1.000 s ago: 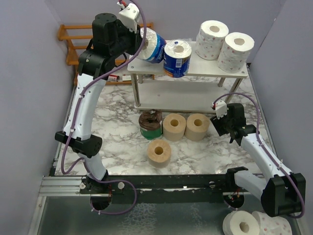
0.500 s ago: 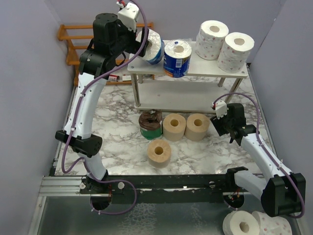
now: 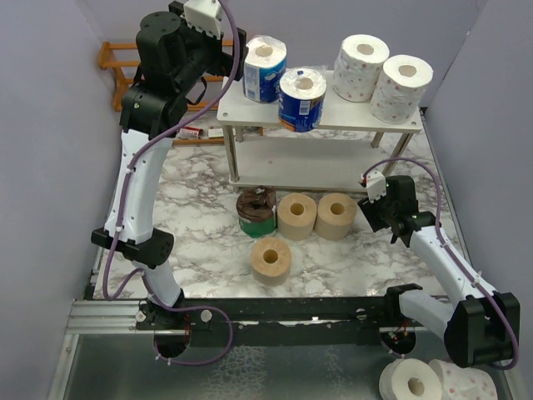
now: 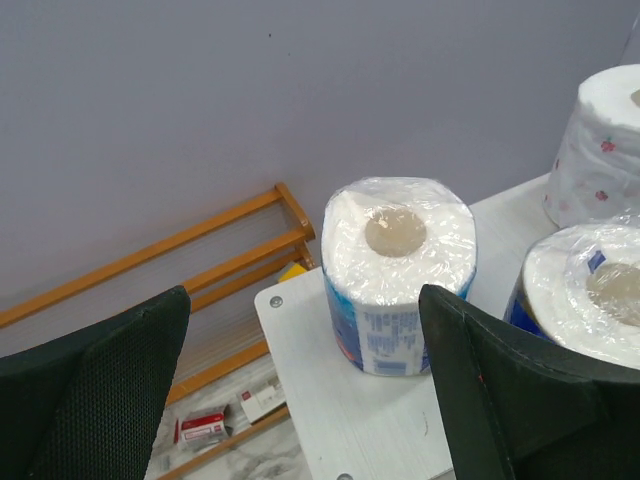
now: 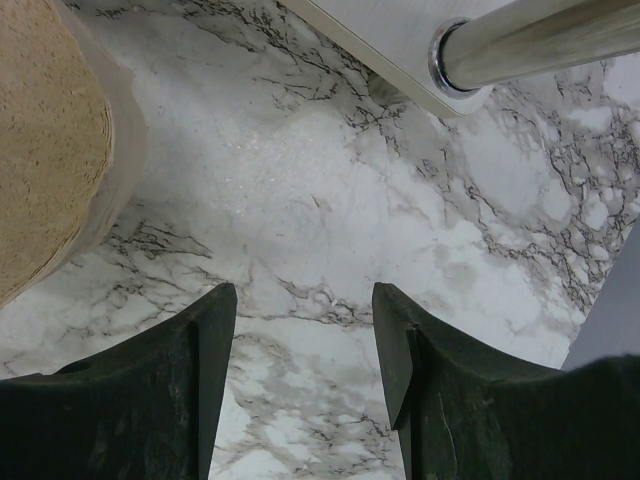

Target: Place and organize the paper towels onto the shelf

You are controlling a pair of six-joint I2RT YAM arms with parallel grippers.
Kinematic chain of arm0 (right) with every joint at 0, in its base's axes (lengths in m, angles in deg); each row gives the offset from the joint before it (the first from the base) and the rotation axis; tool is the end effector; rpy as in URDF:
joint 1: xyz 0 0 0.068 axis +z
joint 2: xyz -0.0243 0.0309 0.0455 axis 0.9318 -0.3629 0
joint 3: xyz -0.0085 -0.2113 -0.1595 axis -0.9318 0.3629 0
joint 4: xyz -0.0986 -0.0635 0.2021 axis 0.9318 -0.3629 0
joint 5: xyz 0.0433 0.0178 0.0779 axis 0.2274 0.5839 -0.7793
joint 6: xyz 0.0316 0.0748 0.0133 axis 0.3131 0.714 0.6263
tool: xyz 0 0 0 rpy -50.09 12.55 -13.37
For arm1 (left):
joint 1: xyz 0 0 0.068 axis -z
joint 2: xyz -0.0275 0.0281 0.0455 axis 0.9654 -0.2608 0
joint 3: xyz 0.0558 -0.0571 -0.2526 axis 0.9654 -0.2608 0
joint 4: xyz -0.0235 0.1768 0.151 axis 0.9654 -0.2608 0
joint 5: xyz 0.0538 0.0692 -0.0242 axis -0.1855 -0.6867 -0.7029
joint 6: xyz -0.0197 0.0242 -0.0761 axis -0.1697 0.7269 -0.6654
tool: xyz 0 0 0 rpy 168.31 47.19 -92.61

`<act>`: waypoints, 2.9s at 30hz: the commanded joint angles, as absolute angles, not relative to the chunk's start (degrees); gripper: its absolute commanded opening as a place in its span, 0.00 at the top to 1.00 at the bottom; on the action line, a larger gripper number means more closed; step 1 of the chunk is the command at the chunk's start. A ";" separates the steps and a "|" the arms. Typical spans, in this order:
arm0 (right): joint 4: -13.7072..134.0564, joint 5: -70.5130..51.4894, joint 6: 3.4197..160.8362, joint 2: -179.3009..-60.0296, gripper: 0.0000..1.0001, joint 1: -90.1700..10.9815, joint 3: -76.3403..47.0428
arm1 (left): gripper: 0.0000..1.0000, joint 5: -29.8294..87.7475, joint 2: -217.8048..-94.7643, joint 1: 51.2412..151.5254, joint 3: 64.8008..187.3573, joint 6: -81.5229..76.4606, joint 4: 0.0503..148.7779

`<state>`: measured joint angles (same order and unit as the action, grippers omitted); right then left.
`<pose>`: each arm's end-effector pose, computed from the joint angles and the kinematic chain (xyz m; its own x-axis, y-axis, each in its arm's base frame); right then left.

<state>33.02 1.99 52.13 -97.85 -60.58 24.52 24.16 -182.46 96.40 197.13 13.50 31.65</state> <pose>0.2018 0.0241 0.1931 -0.6637 -0.4917 -0.5637 -0.3919 0.8704 -0.2979 0.3126 -0.1278 0.5543 0.0485 0.0641 -0.9968 0.4198 0.9042 0.0786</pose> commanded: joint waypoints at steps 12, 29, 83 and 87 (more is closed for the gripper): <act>35.05 3.47 52.48 -97.57 0.43 -60.90 25.33 | 0.01 44.79 -156.90 96.77 166.06 24.37 28.31; -3.80 -33.59 30.61 -100.16 0.39 -60.75 -1.90 | 0.01 46.99 -125.38 77.08 118.91 28.40 23.45; 18.84 -4.63 34.80 -111.97 0.61 -35.33 8.44 | 0.01 32.72 -118.25 56.51 101.92 18.30 37.69; 17.82 -1.39 35.39 -111.68 0.95 -35.31 7.36 | 0.01 33.12 -118.37 56.27 101.99 18.30 37.62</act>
<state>18.03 -5.88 34.01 -111.34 -35.31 7.97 32.86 -119.01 56.88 102.25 17.98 36.26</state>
